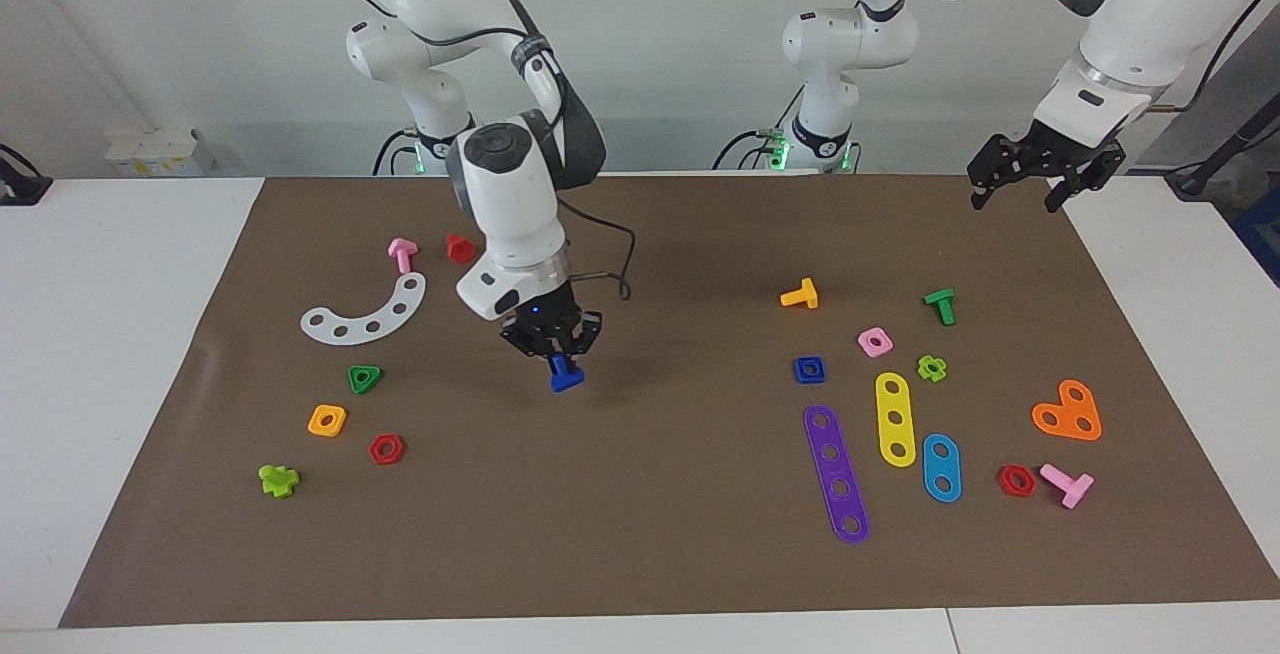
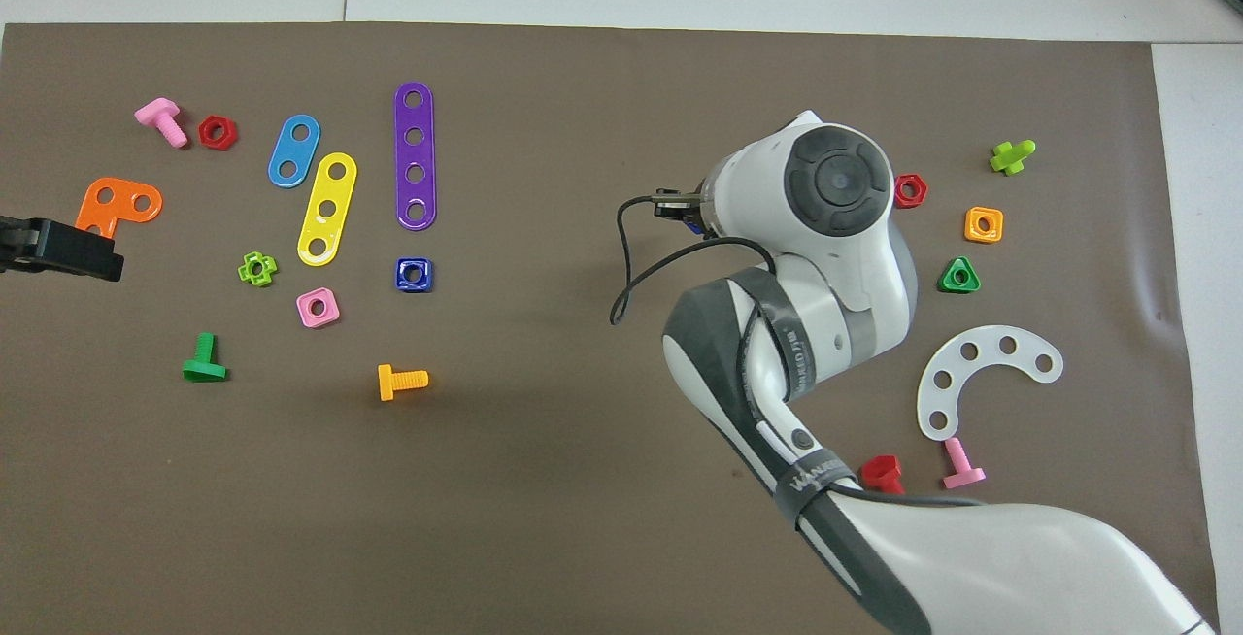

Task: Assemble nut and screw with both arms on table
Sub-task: 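Carry the blue bolt toward the table centre and set it down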

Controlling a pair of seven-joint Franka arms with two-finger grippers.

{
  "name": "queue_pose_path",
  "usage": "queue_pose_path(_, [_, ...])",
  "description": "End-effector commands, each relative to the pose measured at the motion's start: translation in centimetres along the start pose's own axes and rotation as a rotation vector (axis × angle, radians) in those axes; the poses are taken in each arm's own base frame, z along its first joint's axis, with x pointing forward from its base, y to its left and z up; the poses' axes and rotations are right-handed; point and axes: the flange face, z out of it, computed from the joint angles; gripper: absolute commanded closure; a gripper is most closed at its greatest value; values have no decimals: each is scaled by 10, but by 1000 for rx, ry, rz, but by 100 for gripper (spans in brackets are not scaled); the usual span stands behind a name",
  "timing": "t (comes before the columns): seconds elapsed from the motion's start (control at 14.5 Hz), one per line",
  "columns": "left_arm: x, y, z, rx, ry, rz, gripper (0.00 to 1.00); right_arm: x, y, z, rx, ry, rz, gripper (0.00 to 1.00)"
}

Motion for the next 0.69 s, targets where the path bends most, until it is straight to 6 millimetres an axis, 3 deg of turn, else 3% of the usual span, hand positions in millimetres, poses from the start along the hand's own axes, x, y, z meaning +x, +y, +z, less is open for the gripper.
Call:
queue_pose_path(0.0, [-3, 2, -4, -13, 18, -7, 0, -11, -57, 43, -15, -17, 51, 100])
queue_pose_path(0.14, [-5, 1, -3, -14, 15, -10, 0, -24, -81, 67, -40, -10, 63, 100])
queue_pose_path(0.28, [-5, -4, -4, -11, 21, -15, 0, -41, -100, 73, -52, 5, 43, 100])
queue_pose_path(0.62, [-8, 2, 2, -13, 9, -6, 0, -56, -96, 94, -58, -5, 45, 100])
